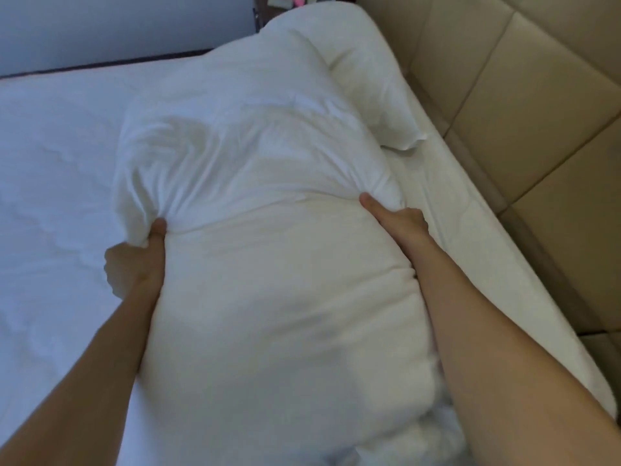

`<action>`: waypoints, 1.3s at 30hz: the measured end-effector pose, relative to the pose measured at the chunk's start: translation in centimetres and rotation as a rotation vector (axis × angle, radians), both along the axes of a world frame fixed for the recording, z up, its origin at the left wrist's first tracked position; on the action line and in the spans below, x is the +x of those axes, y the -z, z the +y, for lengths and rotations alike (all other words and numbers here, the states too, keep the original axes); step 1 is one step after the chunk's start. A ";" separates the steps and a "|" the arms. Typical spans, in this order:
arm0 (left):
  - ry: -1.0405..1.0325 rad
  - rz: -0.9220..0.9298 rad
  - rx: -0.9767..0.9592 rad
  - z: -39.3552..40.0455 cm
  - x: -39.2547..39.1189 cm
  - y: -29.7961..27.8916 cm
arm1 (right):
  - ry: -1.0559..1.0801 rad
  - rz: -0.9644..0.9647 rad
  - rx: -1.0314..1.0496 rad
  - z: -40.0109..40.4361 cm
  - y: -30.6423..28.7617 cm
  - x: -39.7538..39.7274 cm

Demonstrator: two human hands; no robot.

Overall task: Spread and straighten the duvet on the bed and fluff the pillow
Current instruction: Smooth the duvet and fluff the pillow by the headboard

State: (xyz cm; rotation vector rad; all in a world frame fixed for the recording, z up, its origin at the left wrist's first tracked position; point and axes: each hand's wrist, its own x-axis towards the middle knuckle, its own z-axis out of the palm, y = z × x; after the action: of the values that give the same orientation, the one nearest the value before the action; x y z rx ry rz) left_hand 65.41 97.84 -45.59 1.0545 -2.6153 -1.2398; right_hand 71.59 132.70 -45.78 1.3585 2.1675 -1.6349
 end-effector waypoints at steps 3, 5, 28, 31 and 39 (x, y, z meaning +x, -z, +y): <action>-0.037 0.042 0.102 5.6 2.4 -0.8 | 0.072 0.084 0.083 4.9 -3.0 2.3; -0.050 0.081 0.161 9.6 3.2 -1.6 | 0.142 0.147 0.143 8.7 -5.1 4.0; 1.229 0.006 -0.503 35.8 3.1 -2.0 | 0.098 -0.066 0.305 28.6 -2.9 10.6; 1.378 -0.272 -0.551 38.2 2.3 -2.8 | 0.024 -0.048 0.348 27.6 -3.4 8.9; 1.512 -0.415 -0.679 37.6 0.6 -8.7 | -0.241 -0.119 0.342 25.4 -8.5 5.0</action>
State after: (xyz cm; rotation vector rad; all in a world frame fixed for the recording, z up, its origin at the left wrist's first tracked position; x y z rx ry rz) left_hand 65.97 135.48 -36.87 -1.0905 -3.5890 0.1278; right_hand 76.58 158.11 -37.25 1.1712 2.5020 -1.1095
